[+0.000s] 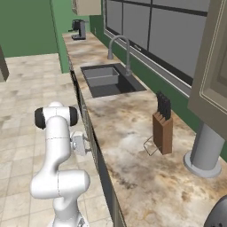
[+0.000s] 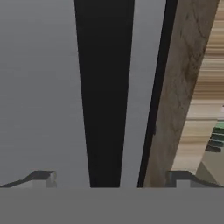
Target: Open the dishwasher door and pull out the top rack.
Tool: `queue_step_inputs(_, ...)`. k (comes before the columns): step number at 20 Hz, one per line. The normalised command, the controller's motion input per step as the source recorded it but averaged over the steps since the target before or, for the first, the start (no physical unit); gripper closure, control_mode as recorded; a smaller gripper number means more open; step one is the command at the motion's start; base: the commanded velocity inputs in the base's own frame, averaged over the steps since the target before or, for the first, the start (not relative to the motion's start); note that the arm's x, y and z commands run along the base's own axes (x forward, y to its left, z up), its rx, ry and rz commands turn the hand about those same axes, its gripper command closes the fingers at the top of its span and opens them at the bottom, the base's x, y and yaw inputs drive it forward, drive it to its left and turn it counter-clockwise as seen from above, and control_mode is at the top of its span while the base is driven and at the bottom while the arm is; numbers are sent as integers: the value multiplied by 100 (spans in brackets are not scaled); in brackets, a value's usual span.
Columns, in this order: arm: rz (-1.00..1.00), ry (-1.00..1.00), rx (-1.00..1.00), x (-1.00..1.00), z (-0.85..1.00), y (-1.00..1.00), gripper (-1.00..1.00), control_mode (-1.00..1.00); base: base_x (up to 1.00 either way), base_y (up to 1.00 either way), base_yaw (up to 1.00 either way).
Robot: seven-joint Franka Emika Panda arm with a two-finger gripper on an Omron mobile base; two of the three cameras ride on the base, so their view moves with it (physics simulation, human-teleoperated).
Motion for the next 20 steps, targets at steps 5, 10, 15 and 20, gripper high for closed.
queue_step_inputs(5,11,0,3,52,-3,-15,-100,-100,0,0,0)
queue_step_inputs(10,0,1,1,40,-5,-4,-100,-100,0,0,0)
queue_step_inputs(15,0,4,0,50,-49,0,-100,-100,0,0,0)
queue_step_inputs(20,0,1,-1,41,-72,0,-100,-100,0,0,0)
